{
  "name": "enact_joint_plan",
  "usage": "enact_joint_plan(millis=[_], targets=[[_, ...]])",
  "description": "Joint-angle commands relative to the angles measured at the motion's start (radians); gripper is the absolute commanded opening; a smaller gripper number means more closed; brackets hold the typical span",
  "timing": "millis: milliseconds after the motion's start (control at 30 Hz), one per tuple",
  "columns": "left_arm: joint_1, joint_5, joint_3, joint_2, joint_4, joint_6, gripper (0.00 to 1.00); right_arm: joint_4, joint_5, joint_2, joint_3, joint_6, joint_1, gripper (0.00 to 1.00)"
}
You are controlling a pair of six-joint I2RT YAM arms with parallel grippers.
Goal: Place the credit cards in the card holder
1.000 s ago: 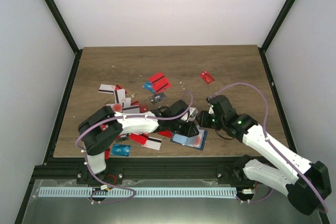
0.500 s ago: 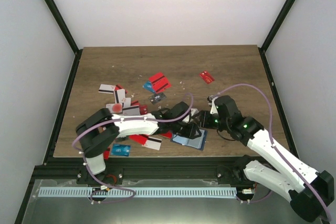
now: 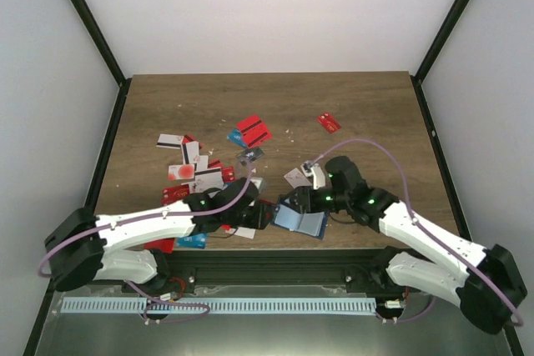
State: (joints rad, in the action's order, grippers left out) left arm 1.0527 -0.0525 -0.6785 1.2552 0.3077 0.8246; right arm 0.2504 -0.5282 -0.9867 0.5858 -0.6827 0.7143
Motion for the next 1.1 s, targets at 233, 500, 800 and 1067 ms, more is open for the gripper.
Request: enact_joint_plan(millis=[233, 500, 800, 1067], targets=[[-0.232, 0.252, 0.166, -0.254, 0.285, 0.148, 0.44, -0.285, 0.024, -0.345, 0.129, -0.122, 0.134, 0.45], [-0.447, 0.240, 0.222, -0.290, 0.252, 0.121, 0.39, -0.376, -0.017, -0.665, 0.339, -0.191, 0.141, 0.45], [-0.531, 0.037, 0.304, -0.284, 0.112, 0.113, 0.43, -0.295, -0.065, -1.010, 0.668, -0.066, 0.119, 0.45], [-0.533, -0.064, 0.352, -0.280, 0.005, 0.162, 0.50, -0.226, -0.150, -1.189, 0.805, 0.043, 0.096, 0.45]])
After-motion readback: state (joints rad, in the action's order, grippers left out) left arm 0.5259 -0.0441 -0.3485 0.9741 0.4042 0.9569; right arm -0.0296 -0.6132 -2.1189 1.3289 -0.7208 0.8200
